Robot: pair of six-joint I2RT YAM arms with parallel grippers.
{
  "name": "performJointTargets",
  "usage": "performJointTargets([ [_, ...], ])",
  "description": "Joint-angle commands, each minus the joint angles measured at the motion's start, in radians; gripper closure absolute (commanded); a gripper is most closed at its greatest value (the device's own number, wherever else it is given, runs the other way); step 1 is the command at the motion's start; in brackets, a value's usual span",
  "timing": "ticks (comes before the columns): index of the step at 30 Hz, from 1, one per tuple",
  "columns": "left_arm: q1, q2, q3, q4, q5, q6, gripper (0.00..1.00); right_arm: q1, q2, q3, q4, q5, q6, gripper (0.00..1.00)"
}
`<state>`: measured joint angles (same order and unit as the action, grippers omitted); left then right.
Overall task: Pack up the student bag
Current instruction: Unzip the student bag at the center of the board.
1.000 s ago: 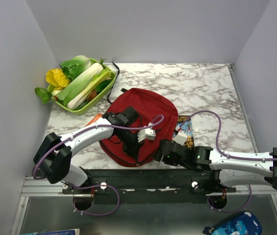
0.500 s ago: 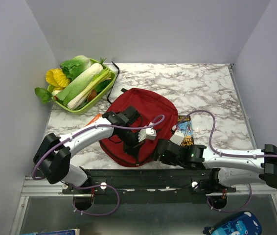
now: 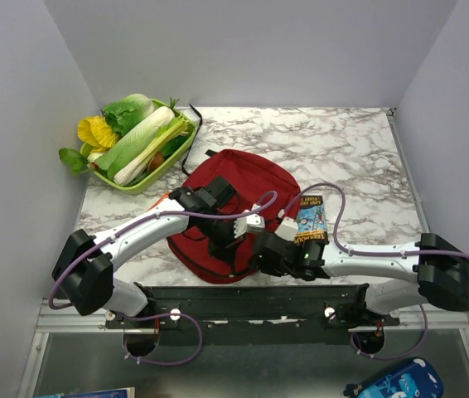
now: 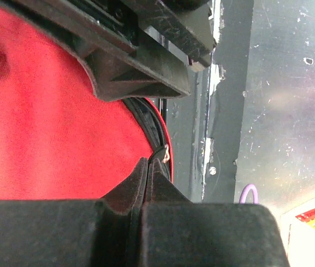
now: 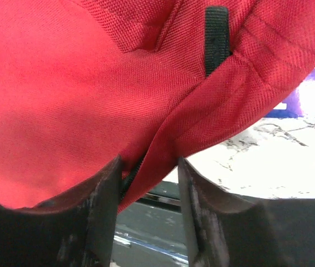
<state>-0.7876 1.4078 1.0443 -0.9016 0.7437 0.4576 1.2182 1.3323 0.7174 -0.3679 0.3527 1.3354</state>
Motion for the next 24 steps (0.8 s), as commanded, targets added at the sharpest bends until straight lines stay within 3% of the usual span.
performJointTargets([
  [1, -0.006, -0.032, 0.039, -0.005, 0.011, 0.003, 1.0, 0.0, 0.002, 0.013, 0.024, -0.02, 0.019, 0.59],
  [2, -0.004, -0.029, 0.051, -0.006, 0.008, 0.0, 1.0, -0.003, -0.019, 0.01, 0.02, -0.006, 0.018, 0.68],
  [3, -0.005, -0.029, 0.059, -0.008, 0.006, 0.0, 1.0, -0.005, -0.04, 0.005, 0.012, 0.029, 0.012, 0.84],
  [6, -0.005, -0.027, 0.101, -0.007, -0.004, -0.011, 1.0, -0.066, -0.148, 0.005, -0.048, 0.071, -0.036, 0.99],
  [12, -0.004, -0.009, 0.206, 0.038, -0.055, -0.051, 1.0, -0.282, -0.335, 0.04, -0.157, 0.086, -0.278, 0.99],
  [17, 0.001, 0.017, 0.234, 0.081, -0.081, -0.095, 1.0, -0.408, -0.357, 0.056, -0.201, 0.081, -0.438, 0.99],
  [24, 0.008, 0.0, 0.186, 0.093, -0.101, -0.099, 1.0, -0.508, -0.305, 0.043, -0.206, 0.068, -0.508, 0.99],
])
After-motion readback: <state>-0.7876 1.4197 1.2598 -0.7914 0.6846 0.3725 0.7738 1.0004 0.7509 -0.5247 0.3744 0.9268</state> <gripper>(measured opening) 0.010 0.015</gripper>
